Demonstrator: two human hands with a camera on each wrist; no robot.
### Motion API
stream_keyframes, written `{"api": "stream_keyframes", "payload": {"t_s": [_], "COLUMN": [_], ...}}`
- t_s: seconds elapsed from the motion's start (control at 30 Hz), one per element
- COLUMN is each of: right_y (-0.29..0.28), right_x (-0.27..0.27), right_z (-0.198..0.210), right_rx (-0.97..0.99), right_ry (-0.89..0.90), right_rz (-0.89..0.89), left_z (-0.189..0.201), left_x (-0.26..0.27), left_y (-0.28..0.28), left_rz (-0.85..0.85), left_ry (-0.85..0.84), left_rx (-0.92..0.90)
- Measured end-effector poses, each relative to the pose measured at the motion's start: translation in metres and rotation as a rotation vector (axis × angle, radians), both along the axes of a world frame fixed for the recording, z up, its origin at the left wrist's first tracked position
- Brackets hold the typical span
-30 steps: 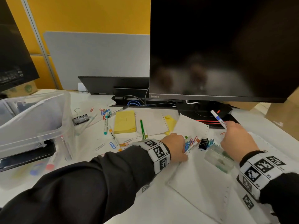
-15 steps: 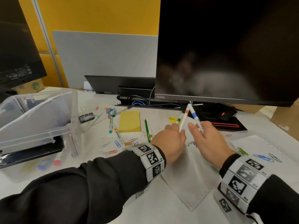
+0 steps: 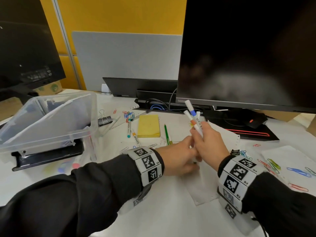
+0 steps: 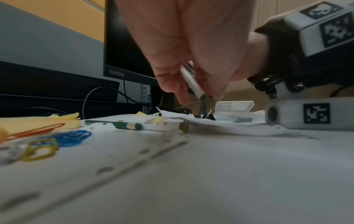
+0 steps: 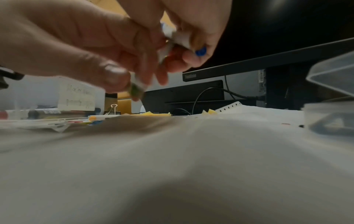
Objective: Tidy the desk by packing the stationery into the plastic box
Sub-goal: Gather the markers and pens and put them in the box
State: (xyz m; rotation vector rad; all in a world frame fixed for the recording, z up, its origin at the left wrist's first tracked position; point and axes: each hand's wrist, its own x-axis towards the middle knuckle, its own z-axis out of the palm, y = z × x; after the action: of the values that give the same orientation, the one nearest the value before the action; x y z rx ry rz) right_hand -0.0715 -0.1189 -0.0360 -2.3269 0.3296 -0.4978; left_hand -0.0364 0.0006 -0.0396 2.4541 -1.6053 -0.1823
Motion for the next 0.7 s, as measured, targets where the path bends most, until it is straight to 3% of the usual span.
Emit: {"api": "stream_keyframes", "payload": {"t_s": [0.1, 0.17, 0.23, 0.3, 0.4, 0.57, 0.7], "right_y": [-0.003, -0.006, -0.004, -0.001, -0.001, 0.0, -0.001], "right_x": [0.003, 0.003, 0.003, 0.003, 0.002, 0.002, 0.001], "right_z": [0.002, 0.002, 0.001, -0.001, -0.002, -0.003, -0.005], "right_rx": [0.015, 0.027, 0.041, 0.013, -0.043, -0.042, -0.015], "right_ry": [-0.038, -0.015, 0.036, 0.08, 0.112, 0.126, 0.118], "right_rz": [-0.118, -0.156, -0.141, -0.108, -0.103, -0.097, -0.091], "left_z": [0.003, 0.004, 0.004, 0.0, -0.007, -0.006, -0.006], "left_x": [0.003, 0.015, 0.028, 0.039, 0.049, 0.05, 0.046], "left_y": [0.004, 0.002, 0.0, -0.002, -0.01, -0.014, -0.017], "left_rz": [0.059, 0.304, 0.562, 0.689, 0.681, 0.645, 0.684], "left_ry": [0.072, 0.038, -0.022, 0.014, 0.098, 0.138, 0.189], "left_rx": [-0.201, -0.302, -0.197, -0.025, 0.148, 0.226, 0.145]}}
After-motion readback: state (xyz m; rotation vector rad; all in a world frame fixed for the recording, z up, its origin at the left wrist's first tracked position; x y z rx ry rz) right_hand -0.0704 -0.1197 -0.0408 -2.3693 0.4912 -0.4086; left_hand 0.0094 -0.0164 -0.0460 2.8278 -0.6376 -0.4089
